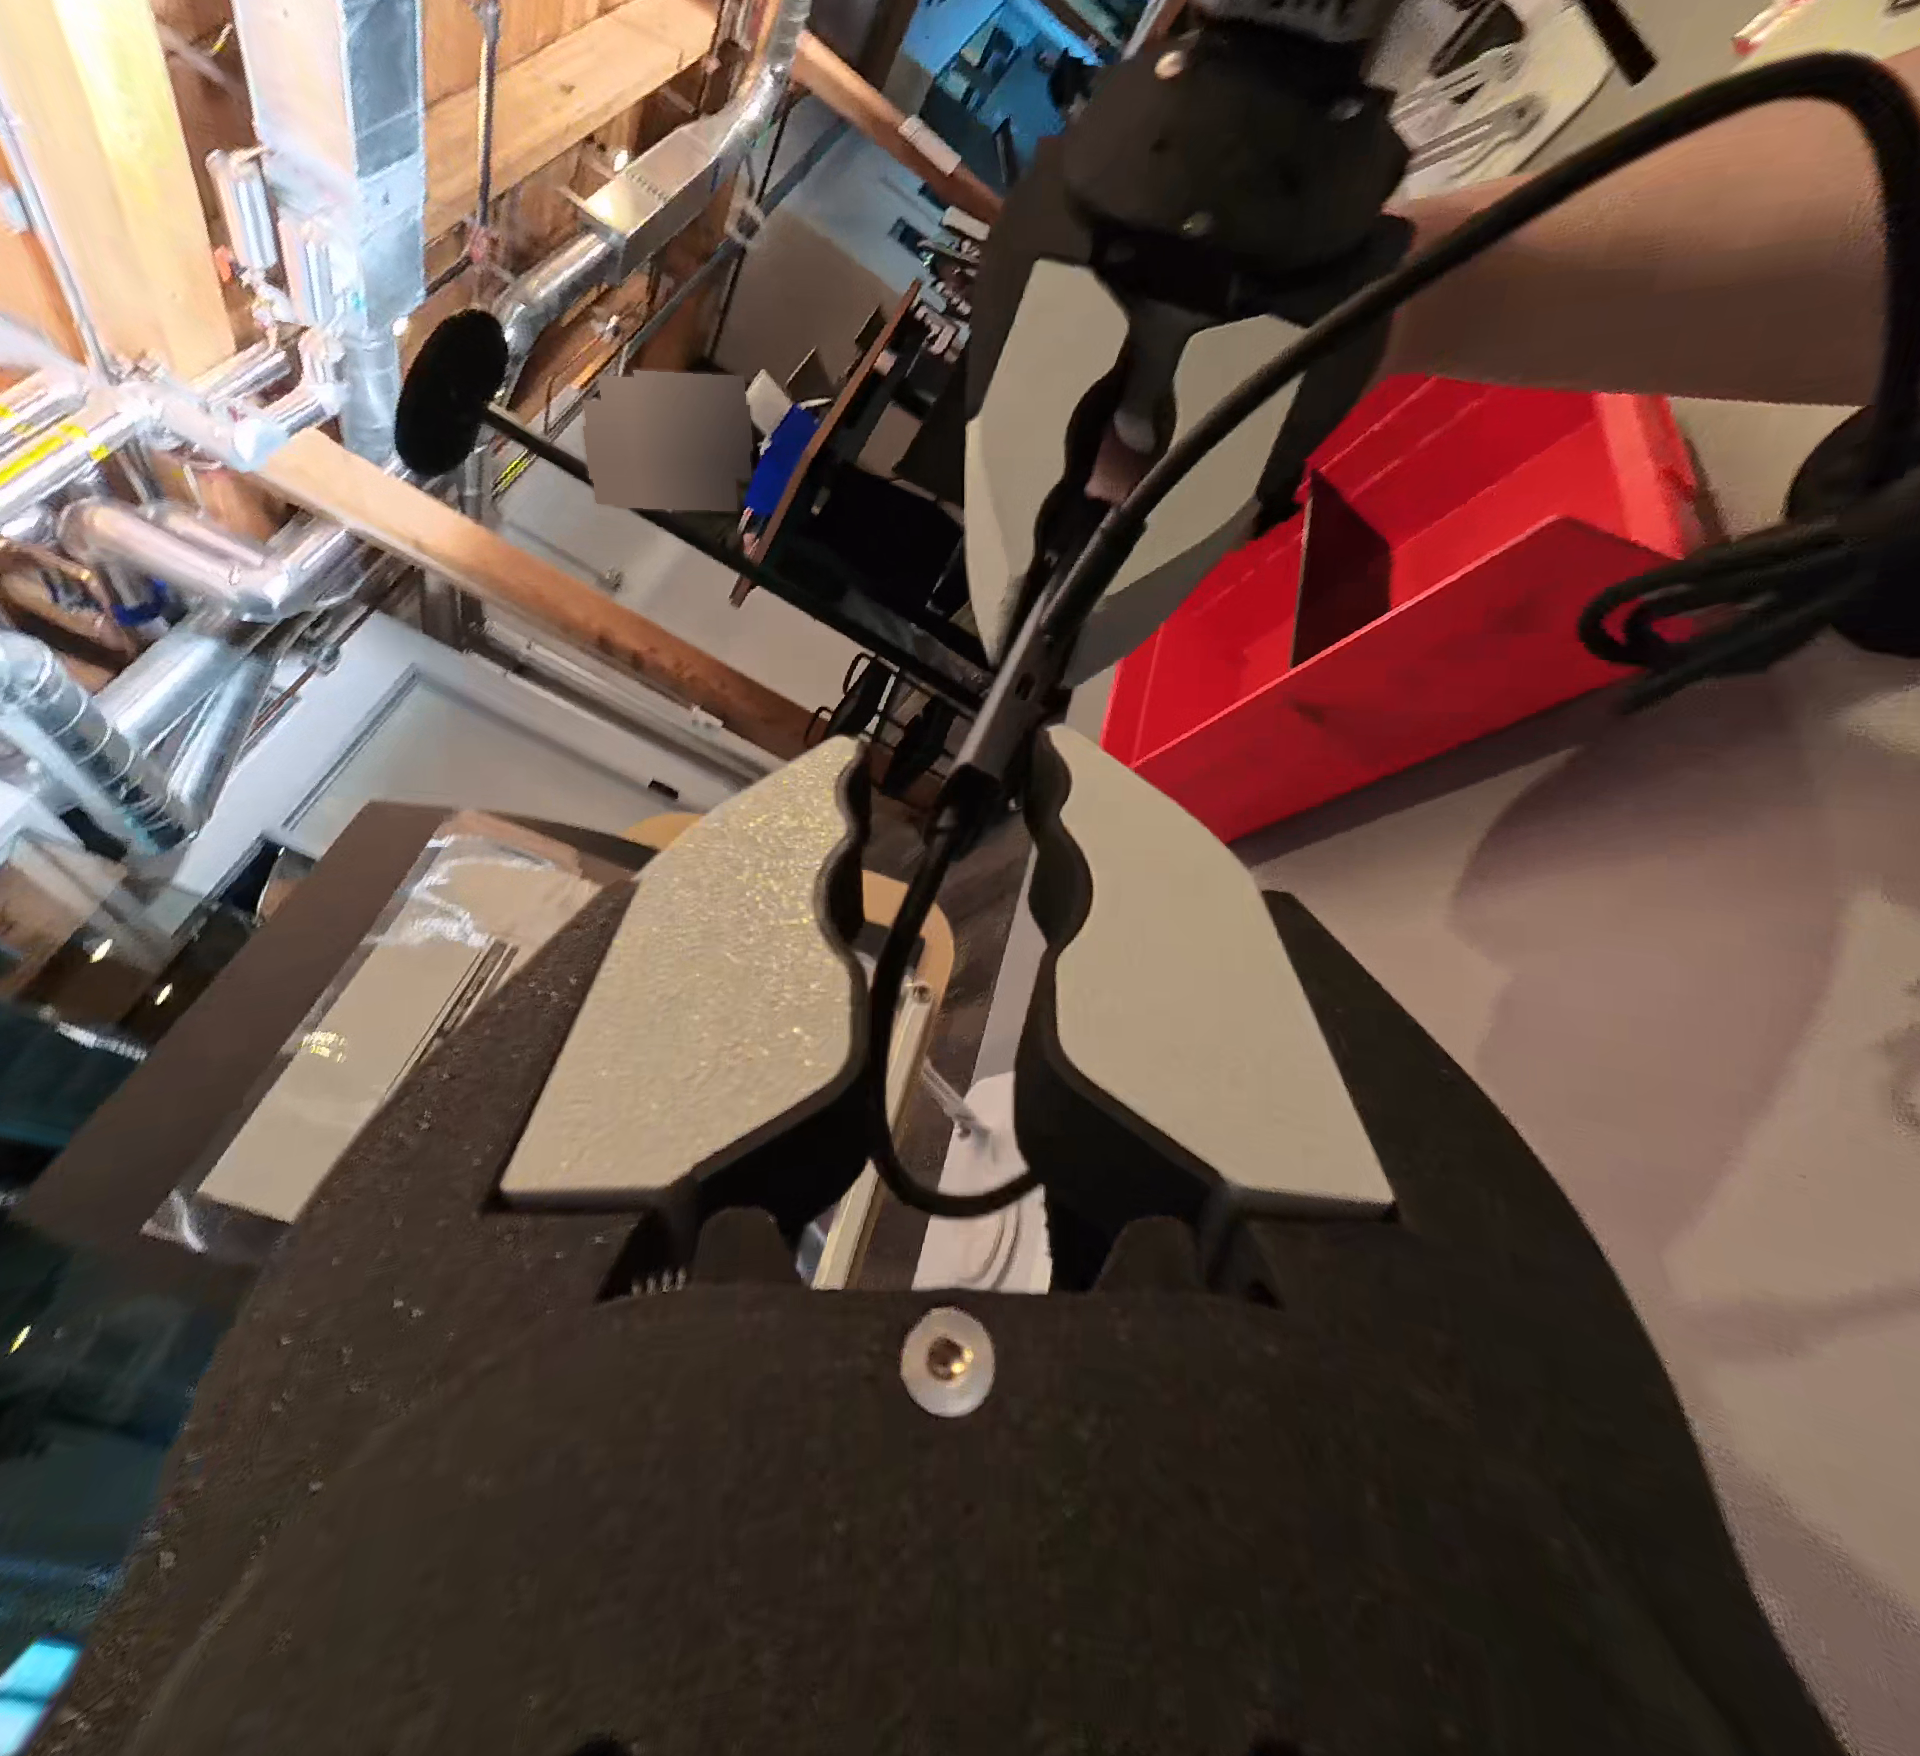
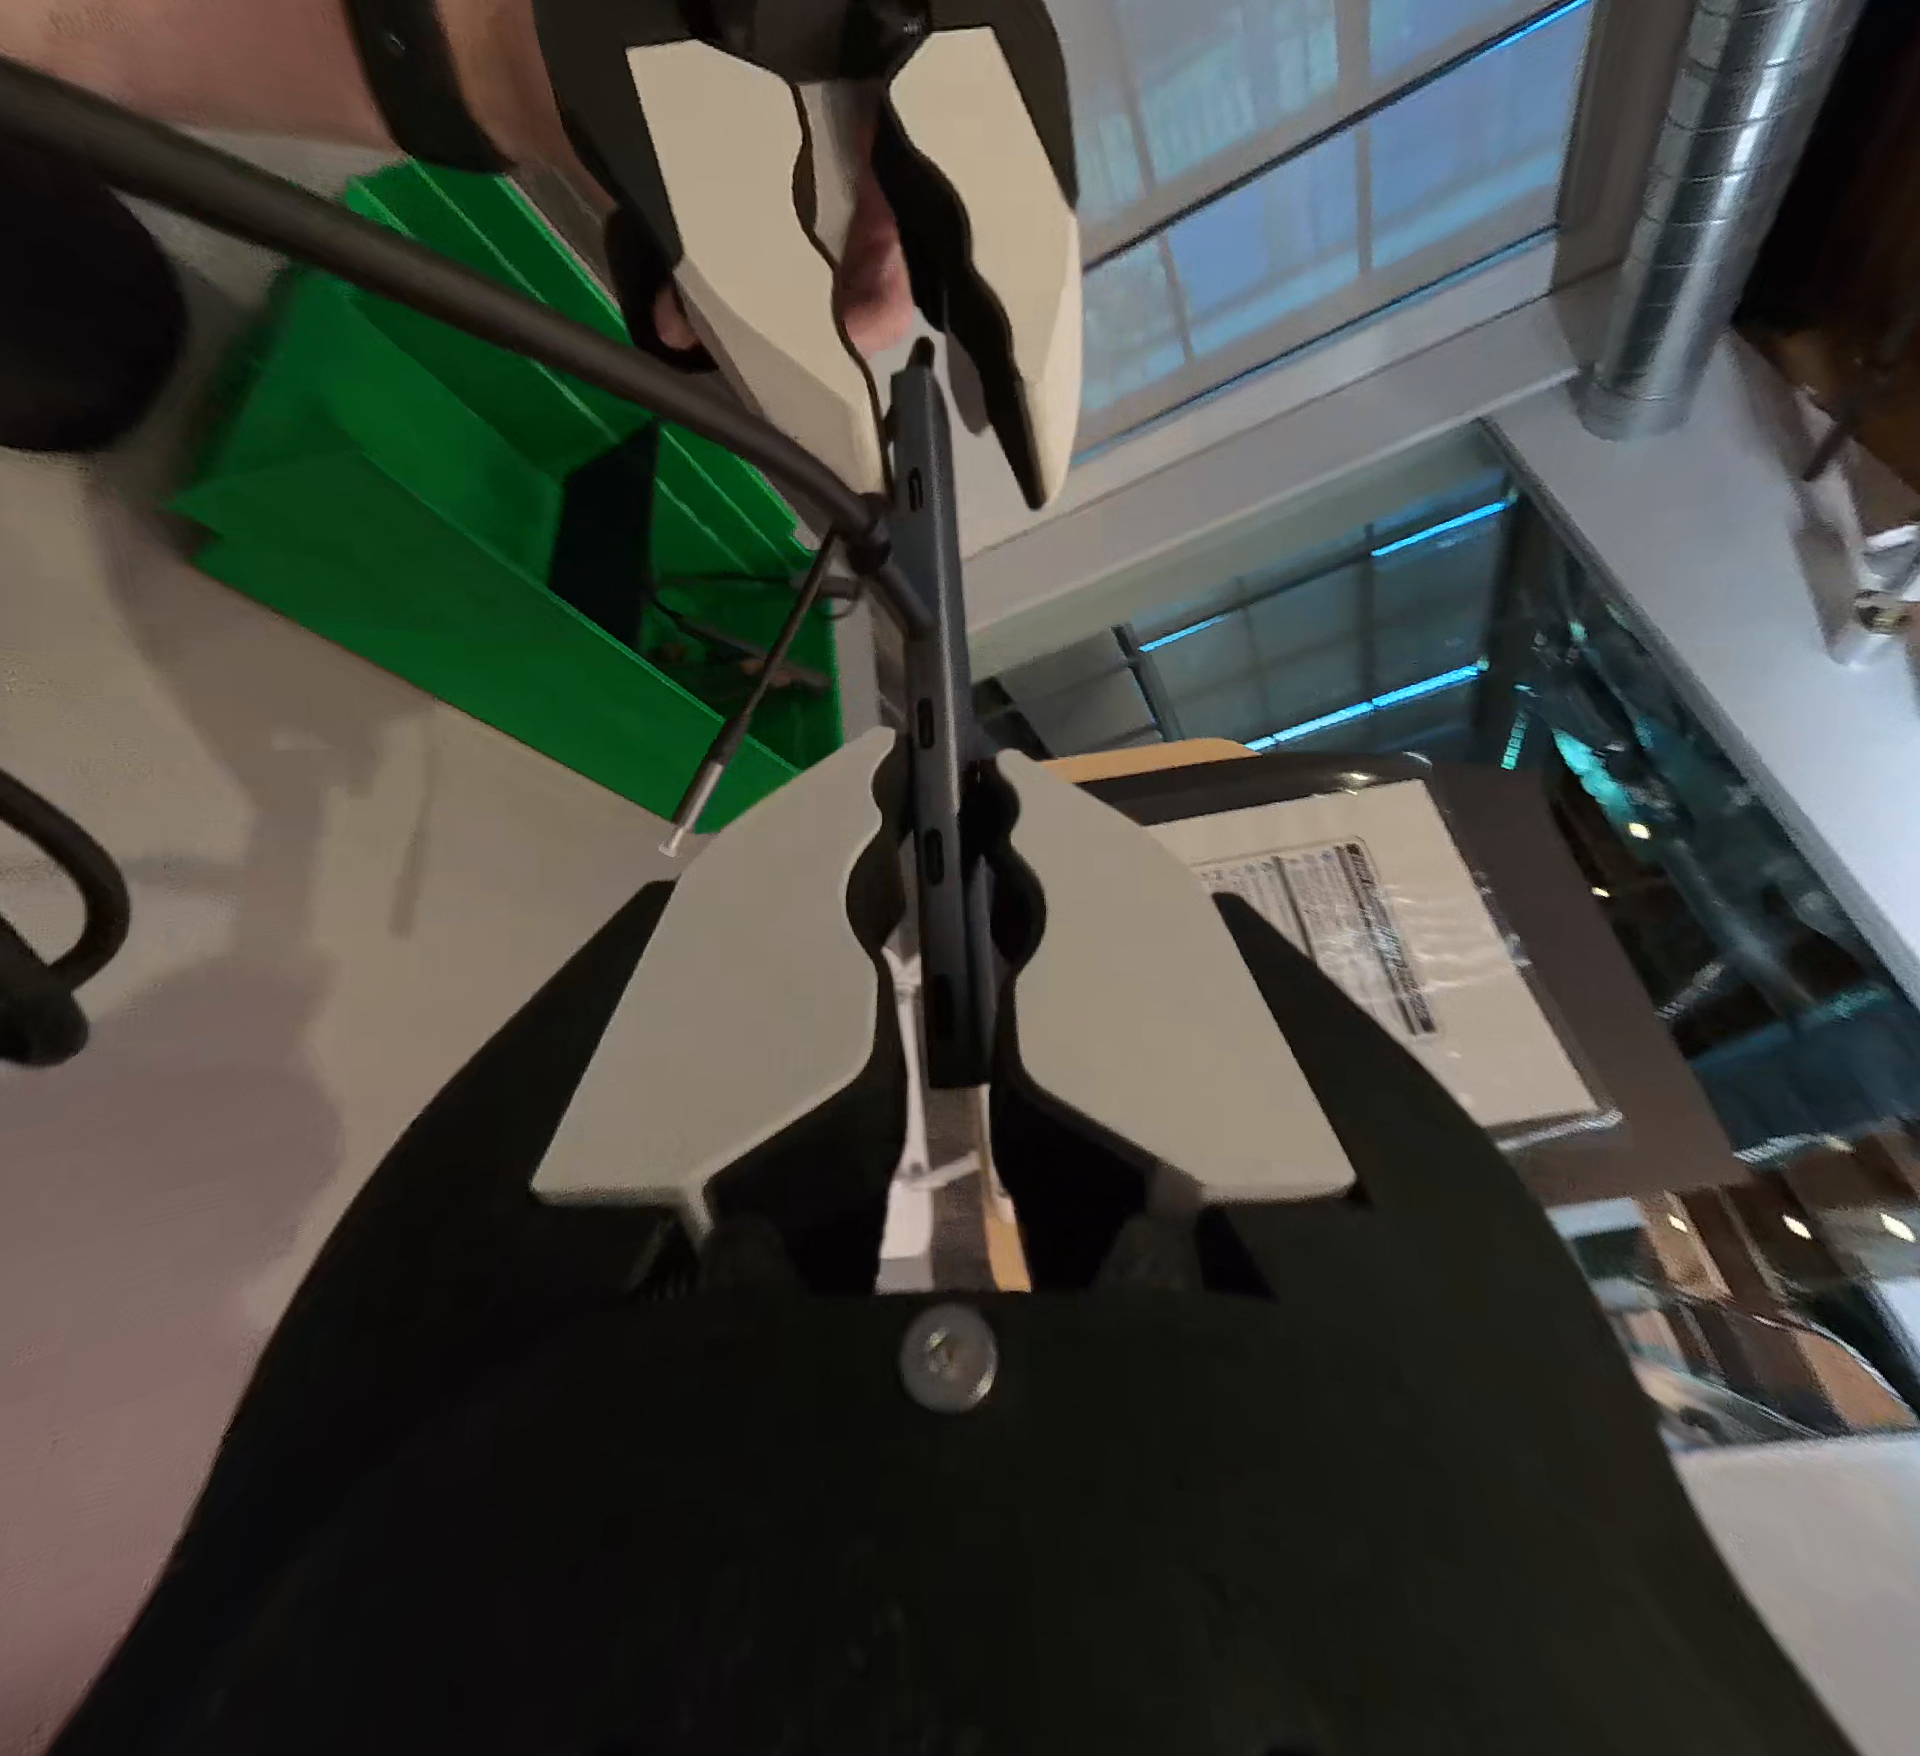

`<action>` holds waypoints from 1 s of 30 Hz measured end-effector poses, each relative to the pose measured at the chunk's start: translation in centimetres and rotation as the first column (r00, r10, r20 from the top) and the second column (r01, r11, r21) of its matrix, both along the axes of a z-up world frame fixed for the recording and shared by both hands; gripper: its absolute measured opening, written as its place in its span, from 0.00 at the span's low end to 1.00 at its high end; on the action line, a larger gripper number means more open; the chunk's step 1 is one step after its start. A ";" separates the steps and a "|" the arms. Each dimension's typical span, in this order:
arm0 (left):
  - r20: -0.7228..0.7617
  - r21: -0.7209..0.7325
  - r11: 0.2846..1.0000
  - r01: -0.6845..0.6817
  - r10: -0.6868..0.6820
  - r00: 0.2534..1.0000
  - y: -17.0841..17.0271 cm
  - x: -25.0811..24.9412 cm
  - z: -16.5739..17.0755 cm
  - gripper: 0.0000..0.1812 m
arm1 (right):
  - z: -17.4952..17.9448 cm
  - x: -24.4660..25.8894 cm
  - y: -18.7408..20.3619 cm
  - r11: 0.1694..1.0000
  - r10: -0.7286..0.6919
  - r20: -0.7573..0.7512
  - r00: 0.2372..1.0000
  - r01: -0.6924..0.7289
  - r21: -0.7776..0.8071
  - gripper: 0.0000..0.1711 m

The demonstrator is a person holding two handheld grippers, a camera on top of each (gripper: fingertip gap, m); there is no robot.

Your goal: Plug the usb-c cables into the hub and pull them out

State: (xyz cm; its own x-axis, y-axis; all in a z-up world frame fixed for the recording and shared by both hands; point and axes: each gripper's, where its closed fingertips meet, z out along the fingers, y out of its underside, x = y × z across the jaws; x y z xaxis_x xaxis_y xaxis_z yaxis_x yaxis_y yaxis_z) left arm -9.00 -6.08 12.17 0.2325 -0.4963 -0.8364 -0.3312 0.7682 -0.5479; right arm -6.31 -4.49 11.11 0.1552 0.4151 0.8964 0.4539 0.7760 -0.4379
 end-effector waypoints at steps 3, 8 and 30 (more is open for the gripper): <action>-0.037 0.005 0.999 0.053 -0.053 0.998 -1.2 0.4 -0.5 0.13 | -0.1 -0.4 -1.1 0.996 0.071 -0.005 0.997 -0.071 -0.046 0.06; -0.070 -0.013 0.991 0.130 -0.131 0.989 -2.9 1.2 -0.9 0.12 | -0.6 -1.0 -2.2 0.980 0.148 0.010 0.989 -0.145 -0.139 0.07; -0.182 0.063 0.996 0.059 -0.047 0.982 -2.1 1.8 -2.3 0.05 | -1.4 -1.1 -1.8 0.952 0.182 -0.011 0.983 -0.179 -0.247 0.09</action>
